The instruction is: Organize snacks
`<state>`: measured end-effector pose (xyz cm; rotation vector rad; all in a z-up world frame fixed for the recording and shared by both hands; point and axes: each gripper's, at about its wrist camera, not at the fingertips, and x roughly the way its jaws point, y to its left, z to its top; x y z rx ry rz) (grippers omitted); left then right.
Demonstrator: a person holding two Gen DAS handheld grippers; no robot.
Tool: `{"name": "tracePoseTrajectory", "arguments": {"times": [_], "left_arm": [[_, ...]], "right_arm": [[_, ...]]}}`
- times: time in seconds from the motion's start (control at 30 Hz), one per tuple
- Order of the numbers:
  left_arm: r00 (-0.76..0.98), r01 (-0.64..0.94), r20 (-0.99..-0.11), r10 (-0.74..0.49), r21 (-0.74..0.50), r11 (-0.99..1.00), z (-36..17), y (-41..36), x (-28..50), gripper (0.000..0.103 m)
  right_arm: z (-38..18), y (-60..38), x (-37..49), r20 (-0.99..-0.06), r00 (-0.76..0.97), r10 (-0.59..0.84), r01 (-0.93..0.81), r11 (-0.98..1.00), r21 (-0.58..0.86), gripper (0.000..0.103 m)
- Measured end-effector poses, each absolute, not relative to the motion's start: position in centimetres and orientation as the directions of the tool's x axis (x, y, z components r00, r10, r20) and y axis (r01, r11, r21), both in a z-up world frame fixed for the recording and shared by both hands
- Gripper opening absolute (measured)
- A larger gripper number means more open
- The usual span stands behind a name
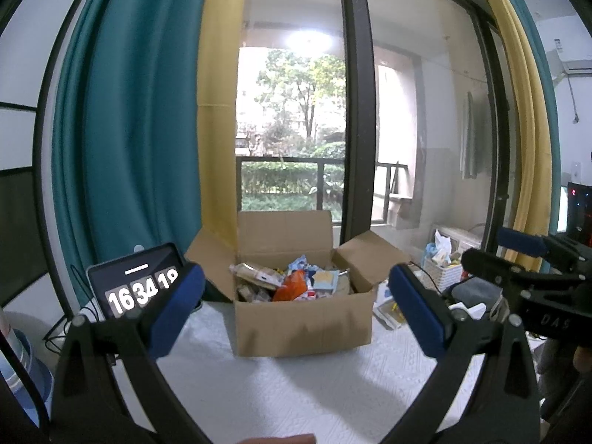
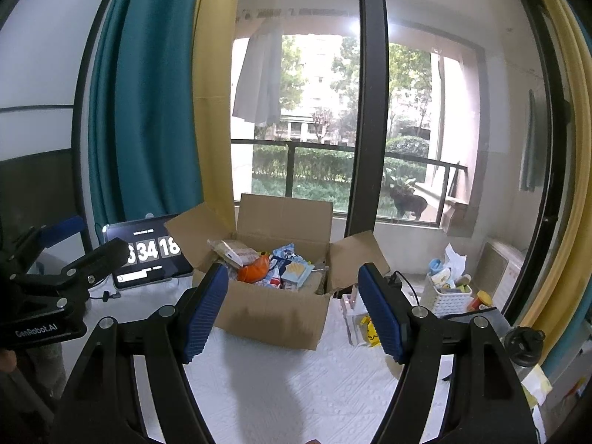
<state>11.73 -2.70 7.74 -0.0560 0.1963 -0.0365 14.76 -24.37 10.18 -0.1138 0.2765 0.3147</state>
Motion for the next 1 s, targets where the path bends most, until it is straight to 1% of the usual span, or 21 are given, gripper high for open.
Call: {"name": "tracePoseTrajectory", "arguments": {"times": [1.0], "left_arm": [[0.981, 0.026, -0.191, -0.037, -0.06, 0.998, 7.67, -2.73, 11.73, 0.101]], "right_arm": [[9.88, -24.5, 14.78, -0.289, 0.912, 0.29, -0.322, 0.945, -0.067, 0.076]]}}
